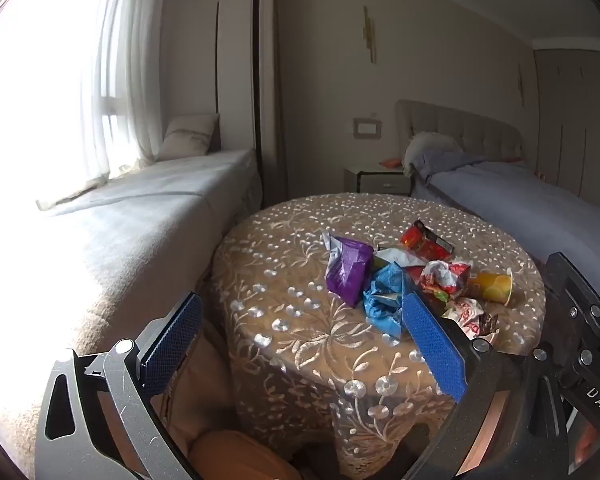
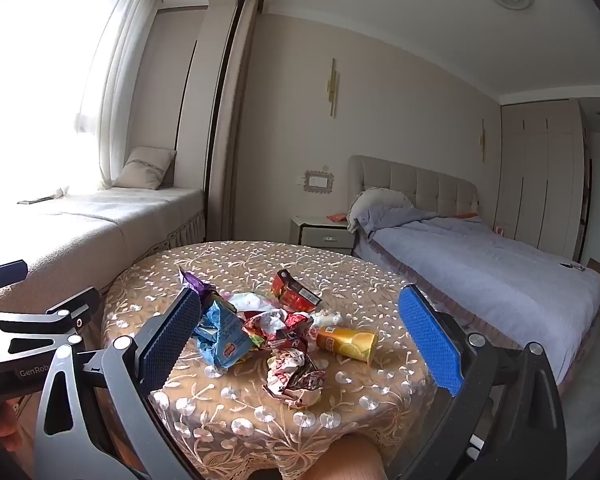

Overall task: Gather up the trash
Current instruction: 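Move both tools toward the pile of wrappers on the table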

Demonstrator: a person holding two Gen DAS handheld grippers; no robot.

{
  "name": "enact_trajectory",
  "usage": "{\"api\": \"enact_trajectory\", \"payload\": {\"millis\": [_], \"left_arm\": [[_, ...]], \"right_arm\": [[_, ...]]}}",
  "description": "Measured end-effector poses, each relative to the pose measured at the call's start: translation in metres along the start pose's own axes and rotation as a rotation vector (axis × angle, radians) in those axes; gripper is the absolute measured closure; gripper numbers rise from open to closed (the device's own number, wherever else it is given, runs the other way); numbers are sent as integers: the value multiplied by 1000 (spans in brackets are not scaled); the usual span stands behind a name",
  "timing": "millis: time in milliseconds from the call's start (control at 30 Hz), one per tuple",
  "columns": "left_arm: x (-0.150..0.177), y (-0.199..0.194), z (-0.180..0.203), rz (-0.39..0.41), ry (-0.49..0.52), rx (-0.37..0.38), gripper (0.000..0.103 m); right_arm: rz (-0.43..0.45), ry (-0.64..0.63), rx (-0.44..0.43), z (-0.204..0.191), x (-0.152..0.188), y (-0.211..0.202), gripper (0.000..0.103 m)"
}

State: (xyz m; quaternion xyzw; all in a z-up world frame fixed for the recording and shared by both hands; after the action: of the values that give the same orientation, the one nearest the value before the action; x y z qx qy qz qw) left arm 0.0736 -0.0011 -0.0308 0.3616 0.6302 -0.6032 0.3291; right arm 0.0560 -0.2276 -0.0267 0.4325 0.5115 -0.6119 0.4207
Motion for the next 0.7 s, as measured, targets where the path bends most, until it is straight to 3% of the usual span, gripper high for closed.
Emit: {"api": "enact_trajectory", "payload": {"millis": [300, 500, 600, 700], "left_arm": [[4, 8, 3, -44, 6, 39, 5], [7, 10, 7, -61, -55, 216, 5], [9, 17, 10, -57, -51, 258, 5], [13, 28, 12, -77, -45, 225, 5]], "right_arm": [[-4, 2, 4, 3, 4, 1, 4], [14, -6, -23, 0, 7, 8, 4], [-12, -16, -63, -1, 13, 19, 4], [-60, -19, -77, 1, 20, 30, 4]]}}
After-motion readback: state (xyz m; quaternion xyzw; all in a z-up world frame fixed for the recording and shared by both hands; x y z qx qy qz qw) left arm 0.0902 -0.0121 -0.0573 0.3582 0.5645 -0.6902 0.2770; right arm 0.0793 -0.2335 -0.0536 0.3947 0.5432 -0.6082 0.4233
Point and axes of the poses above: each gripper's, at about its wrist camera, not at the fingertips, and y roughly the way its jaws point, z to its right, x to its underside, the point moved 8 cm from there along y, roughly the way its jaws point, and after that the axes turned 9 degrees about -z, right-handed, at the moved point
